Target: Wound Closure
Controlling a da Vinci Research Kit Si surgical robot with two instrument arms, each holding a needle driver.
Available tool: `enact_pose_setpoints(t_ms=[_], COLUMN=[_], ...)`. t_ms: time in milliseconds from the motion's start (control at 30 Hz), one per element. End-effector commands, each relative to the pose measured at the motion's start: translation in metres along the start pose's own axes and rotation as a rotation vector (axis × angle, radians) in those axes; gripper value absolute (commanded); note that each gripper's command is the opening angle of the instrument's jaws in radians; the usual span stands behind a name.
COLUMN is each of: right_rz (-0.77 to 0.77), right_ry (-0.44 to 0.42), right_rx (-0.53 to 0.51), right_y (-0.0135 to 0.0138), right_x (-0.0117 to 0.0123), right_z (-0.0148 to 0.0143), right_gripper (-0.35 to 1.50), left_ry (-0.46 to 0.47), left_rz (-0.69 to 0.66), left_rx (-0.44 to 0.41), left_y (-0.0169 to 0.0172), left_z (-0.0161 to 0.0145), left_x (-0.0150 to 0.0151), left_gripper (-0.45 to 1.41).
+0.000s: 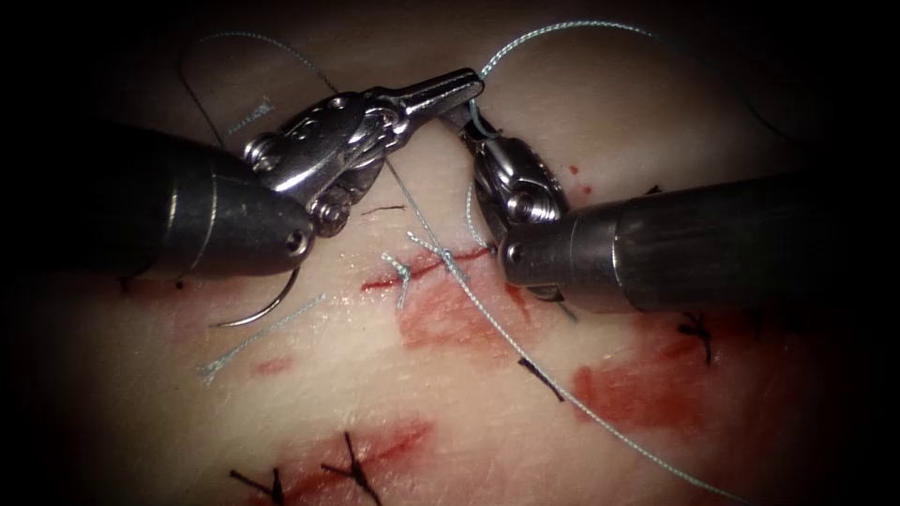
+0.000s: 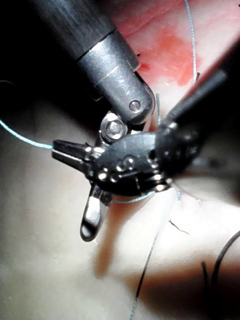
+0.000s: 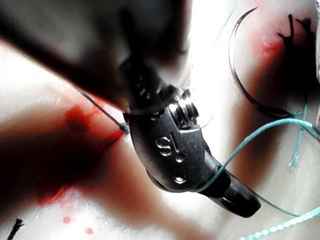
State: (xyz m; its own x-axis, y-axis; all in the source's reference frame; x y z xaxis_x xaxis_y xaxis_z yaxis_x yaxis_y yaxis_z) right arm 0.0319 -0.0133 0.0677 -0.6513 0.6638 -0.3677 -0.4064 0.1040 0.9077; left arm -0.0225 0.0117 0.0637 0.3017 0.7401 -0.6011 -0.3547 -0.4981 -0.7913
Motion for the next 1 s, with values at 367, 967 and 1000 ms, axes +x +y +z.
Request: enact_pose_setpoints(t_ms=[367,967,1000], right_rz=[0.029,0.05,0.041], right_ry=[-0.033,-0.13,-0.136], right_rx=[0.186,0.398,0.409], right_y=[-0.0001,-0.0013,-0.0013], right_x=[-0.0003,0.0003,0.0002], right_z=[-0.0013,-0.0025,-0.0024], right_gripper=[-0.35,-0.35,-0.35], left_ry=[-0.12,-0.233,-0.241], left_rz=[0.014,-0.05,-0.056], left_rx=[0.184,0.257,0.254], left_y=[-0.0047,-0.0076,-0.0074], left_z=[-0.0026,-0.003,-0.0028], left_x=[-0.0027,-0.0077,-0.008], left_gripper=[-0.45,-0.45,-0.45])
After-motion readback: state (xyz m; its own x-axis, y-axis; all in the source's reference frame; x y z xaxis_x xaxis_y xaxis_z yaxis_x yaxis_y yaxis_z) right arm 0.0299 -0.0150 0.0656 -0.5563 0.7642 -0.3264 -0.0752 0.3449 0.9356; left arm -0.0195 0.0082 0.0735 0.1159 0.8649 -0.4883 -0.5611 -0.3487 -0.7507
